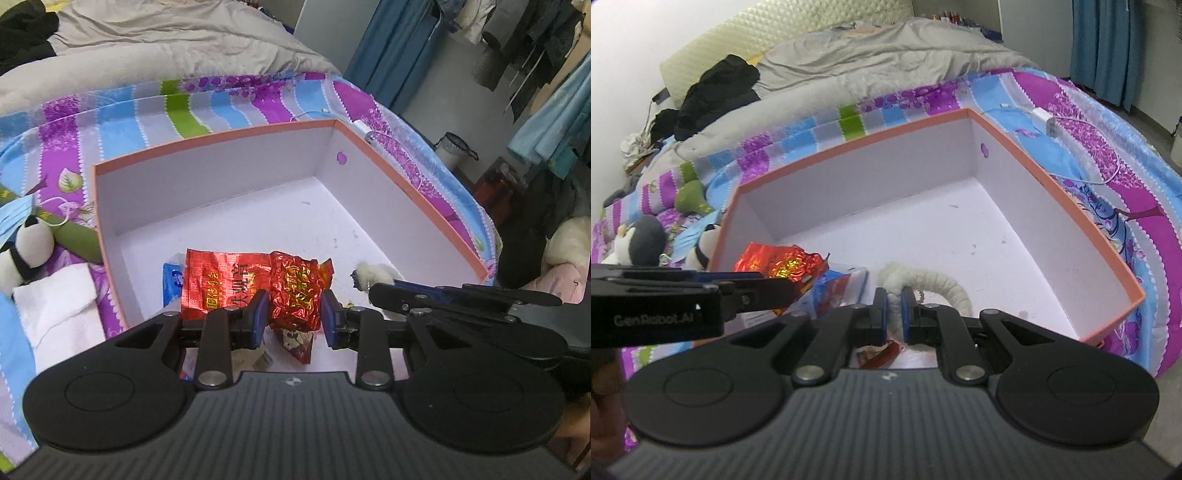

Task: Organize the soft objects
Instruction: 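Lower both items into the box and open both grippers, then lift both grippers out of the box and back toward the pile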

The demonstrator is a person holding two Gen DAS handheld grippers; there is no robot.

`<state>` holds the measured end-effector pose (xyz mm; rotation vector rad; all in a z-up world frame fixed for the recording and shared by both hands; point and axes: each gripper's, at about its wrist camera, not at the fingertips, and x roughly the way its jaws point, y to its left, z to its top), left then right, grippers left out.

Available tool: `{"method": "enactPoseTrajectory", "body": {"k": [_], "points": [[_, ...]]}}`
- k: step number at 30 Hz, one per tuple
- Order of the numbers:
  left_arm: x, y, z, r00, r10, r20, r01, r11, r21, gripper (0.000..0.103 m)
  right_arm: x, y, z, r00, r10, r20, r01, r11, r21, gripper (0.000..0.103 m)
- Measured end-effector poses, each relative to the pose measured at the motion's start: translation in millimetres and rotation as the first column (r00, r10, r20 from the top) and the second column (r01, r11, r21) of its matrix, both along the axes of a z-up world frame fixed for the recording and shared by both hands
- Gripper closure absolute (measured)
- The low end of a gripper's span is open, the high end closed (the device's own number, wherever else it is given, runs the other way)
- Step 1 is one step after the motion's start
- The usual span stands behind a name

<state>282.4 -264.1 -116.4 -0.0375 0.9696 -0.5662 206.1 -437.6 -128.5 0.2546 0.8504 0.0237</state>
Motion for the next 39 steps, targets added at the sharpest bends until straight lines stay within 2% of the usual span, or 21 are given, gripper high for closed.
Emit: {"method": "enactPoseTrajectory", "body": {"k": [5, 8, 9, 10, 12, 23, 39], "points": [[16, -9, -11, 1.000, -0.005, -0.009, 0.005, 1.000, 0.010, 0.067, 7, -7, -9, 1.000, -0.017, -0.017, 0.017, 1.000, 0.018, 0.089], [21, -11, -13, 1.000, 0.006, 0.001, -0.006, 1.000, 0.020, 0.056, 10, -8, -11, 0.999, -0.028, -0.037, 0.028, 0.999, 0.021, 0.084], [21, -11, -14, 1.000, 0.008, 0.003, -0.008, 1.000, 0.021, 0.054, 9, -8, -11, 0.999, -0.031, -0.039, 0.032, 0.999, 0.018, 0.074], [23, -11, -14, 1.000, 0.011, -0.002, -0.011, 1.000, 0.023, 0.054, 10, -8, -11, 0.999, -0.033, -0.039, 0.034, 0.999, 0.018, 0.059], [23, -9, -14, 1.000, 0.022, 0.001, -0.022, 0.999, 0.024, 0.054, 8, -9, -10, 0.998, -0.042, -0.035, 0.043, 0.999, 0.022, 0.050], [-4, 9, 12, 0.998, 0.038, 0.053, -0.039, 0.999, 0.021, 0.054, -25, -3, 14, 0.999, -0.050, 0.015, 0.050, 0.998, 0.028, 0.051], [-91, 48, 69, 0.986, 0.062, 0.152, -0.057, 0.998, -0.040, 0.054, -93, 23, 58, 0.992, -0.040, 0.117, 0.037, 0.999, 0.026, 0.051]]}}
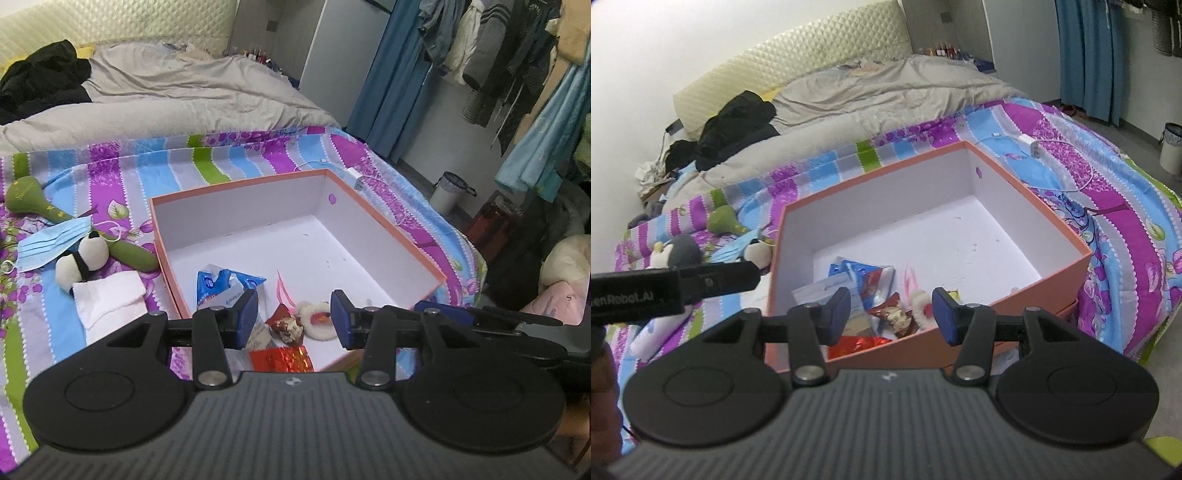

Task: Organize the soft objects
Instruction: 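Lift both grippers out of the box and back toward the pile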

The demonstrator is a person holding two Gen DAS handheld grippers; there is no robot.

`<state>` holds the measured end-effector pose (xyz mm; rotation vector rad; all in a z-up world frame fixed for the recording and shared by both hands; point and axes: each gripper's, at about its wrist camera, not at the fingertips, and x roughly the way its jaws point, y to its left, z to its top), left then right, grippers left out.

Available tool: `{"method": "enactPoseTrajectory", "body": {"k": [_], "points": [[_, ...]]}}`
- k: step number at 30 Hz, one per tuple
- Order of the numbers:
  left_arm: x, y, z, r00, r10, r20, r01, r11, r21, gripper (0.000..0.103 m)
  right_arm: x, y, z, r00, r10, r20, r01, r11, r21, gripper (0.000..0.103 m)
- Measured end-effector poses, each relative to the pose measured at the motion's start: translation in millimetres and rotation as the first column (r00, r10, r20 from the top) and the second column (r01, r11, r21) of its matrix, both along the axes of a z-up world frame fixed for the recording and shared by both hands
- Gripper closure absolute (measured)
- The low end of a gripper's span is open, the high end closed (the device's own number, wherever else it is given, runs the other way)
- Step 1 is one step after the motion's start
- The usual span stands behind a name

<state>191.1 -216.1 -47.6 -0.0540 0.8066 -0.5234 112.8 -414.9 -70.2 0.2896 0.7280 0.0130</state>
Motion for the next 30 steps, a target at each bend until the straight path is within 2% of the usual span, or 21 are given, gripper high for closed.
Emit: {"method": "enactPoseTrajectory", "body": {"k": [12, 21, 30], "points": [[-67, 36, 19, 0.999, 0.028, 0.041, -0.027, 0.999, -0.030, 0.054, -47, 25, 19, 0.998, 0.031, 0.050, -0.031, 0.999, -0.013, 0.051], [-105, 65, 33, 0.995, 0.056, 0.077, -0.053, 0.998, -0.039, 0.054, -67, 52, 22, 0.995, 0.063, 0.074, -0.063, 0.998, -0.010, 0.051], [-136, 111, 34, 0.987, 0.135, 0.086, -0.133, 0.991, -0.029, 0.054, -77, 92, 25, 0.983, 0.161, 0.083, -0.160, 0.987, -0.018, 0.051]]}}
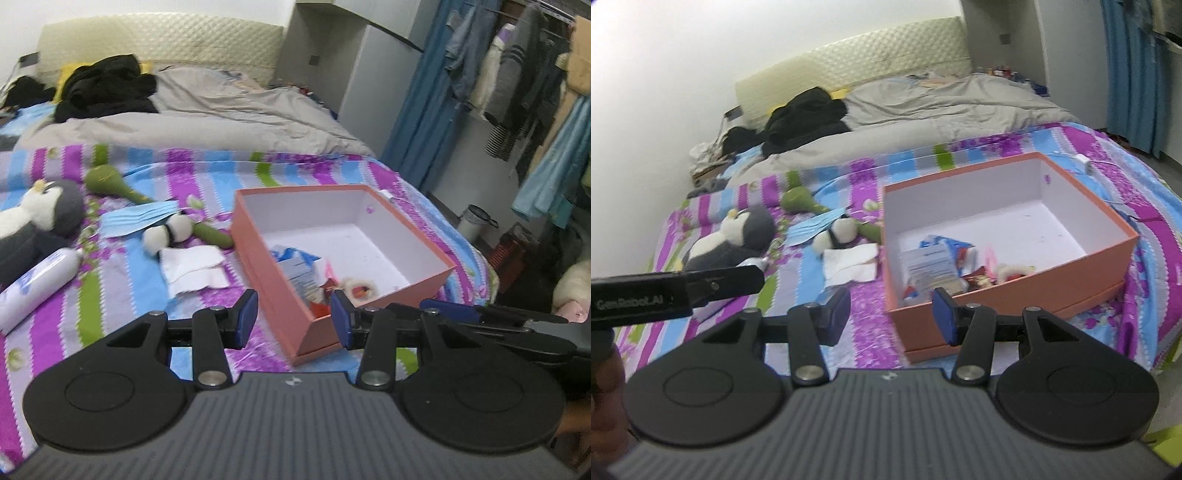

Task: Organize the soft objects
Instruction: 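Lift both grippers out of the box and back toward the pile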

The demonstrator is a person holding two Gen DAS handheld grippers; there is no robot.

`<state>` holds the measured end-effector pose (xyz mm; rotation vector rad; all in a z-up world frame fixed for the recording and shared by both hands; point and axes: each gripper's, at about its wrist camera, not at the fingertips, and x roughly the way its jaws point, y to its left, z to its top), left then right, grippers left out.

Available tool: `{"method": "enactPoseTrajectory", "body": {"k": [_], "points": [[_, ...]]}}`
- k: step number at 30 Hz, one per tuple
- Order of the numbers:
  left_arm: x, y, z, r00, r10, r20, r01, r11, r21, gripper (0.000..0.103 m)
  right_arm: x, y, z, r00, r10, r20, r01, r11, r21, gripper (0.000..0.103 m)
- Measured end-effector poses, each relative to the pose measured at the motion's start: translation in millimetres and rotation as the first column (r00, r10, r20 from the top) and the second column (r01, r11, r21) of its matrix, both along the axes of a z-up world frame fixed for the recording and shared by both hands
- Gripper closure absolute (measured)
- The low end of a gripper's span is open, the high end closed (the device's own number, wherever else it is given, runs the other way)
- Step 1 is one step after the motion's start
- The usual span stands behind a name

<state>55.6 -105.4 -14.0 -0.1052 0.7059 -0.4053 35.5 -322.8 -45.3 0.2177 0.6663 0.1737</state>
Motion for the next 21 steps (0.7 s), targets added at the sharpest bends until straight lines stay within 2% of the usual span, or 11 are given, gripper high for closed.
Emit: {"method": "enactPoseTrajectory", "body": {"k": [9, 21], "points": [[-18, 44, 3, 0.994, 0.110, 0.005, -0.110, 0.994, -0.002, 0.054, -1, 32, 4, 0.996, 0.090, 0.008, -0.090, 0.996, -0.010, 0.051], [-35, 81, 0, 0.986, 0.165, 0.004, -0.165, 0.986, 0.024, 0.054, -5, 78, -7, 0.982, 0.186, -0.009, -0.186, 0.983, 0.000, 0.051]]}}
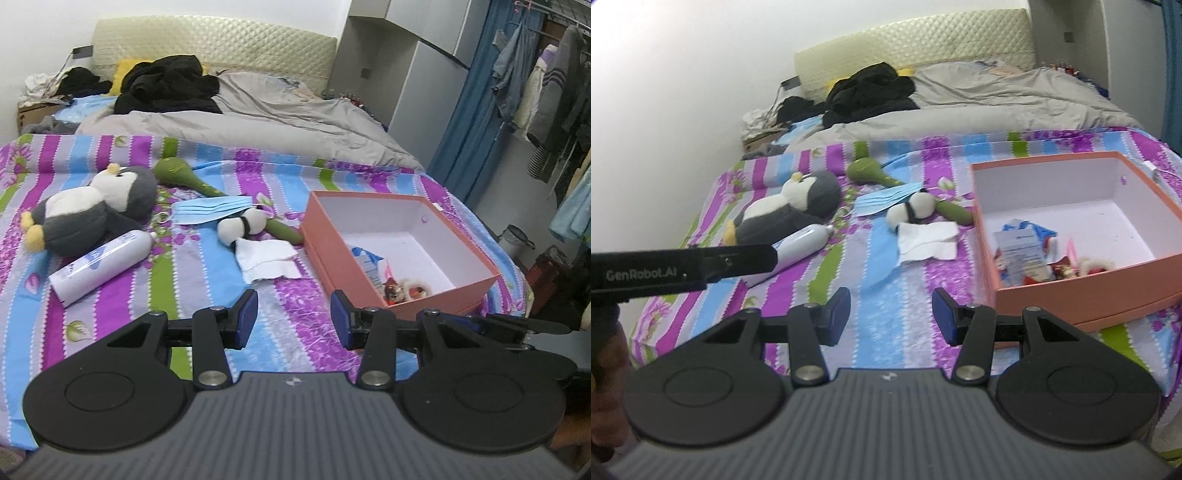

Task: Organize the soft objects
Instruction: 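Lift both grippers out of the box and back toward the pile, then move the right gripper onto the white towel while the left gripper reaches the panda plush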

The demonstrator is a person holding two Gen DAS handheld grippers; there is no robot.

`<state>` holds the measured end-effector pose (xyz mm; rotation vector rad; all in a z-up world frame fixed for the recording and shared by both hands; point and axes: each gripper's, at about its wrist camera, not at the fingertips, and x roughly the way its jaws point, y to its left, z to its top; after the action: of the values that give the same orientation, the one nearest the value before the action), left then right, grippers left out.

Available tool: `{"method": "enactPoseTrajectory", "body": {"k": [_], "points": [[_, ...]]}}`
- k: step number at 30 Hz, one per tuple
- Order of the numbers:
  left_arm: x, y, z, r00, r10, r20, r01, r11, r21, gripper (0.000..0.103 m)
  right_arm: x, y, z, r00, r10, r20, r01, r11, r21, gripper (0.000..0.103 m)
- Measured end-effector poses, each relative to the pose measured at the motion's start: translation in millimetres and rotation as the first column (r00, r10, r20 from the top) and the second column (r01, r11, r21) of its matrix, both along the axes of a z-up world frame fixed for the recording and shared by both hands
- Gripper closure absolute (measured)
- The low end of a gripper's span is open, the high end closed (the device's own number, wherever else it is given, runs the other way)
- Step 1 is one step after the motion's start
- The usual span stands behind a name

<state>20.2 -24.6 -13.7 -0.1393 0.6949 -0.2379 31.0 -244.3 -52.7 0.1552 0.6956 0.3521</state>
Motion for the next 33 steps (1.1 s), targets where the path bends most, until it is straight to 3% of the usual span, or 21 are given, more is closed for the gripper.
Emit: {"method": "enactPoseTrajectory", "body": {"k": [8, 17, 33], "points": [[-5, 26, -13, 0.998, 0.055, -0.044, -0.055, 0.998, 0.004, 0.051, 6, 20, -15, 0.999, 0.032, -0.031, -0.033, 0.999, -0.008, 0.051], [23, 38, -37, 0.991, 0.060, -0.122, -0.060, 0.998, 0.006, 0.047, 30, 34, -31, 0.997, 0.047, -0.063, -0.049, 0.998, -0.031, 0.051], [151, 62, -96, 0.972, 0.104, -0.212, -0.108, 0.994, -0.006, 0.047, 117, 64, -69, 0.994, 0.070, -0.087, -0.082, 0.987, -0.135, 0.051]]}}
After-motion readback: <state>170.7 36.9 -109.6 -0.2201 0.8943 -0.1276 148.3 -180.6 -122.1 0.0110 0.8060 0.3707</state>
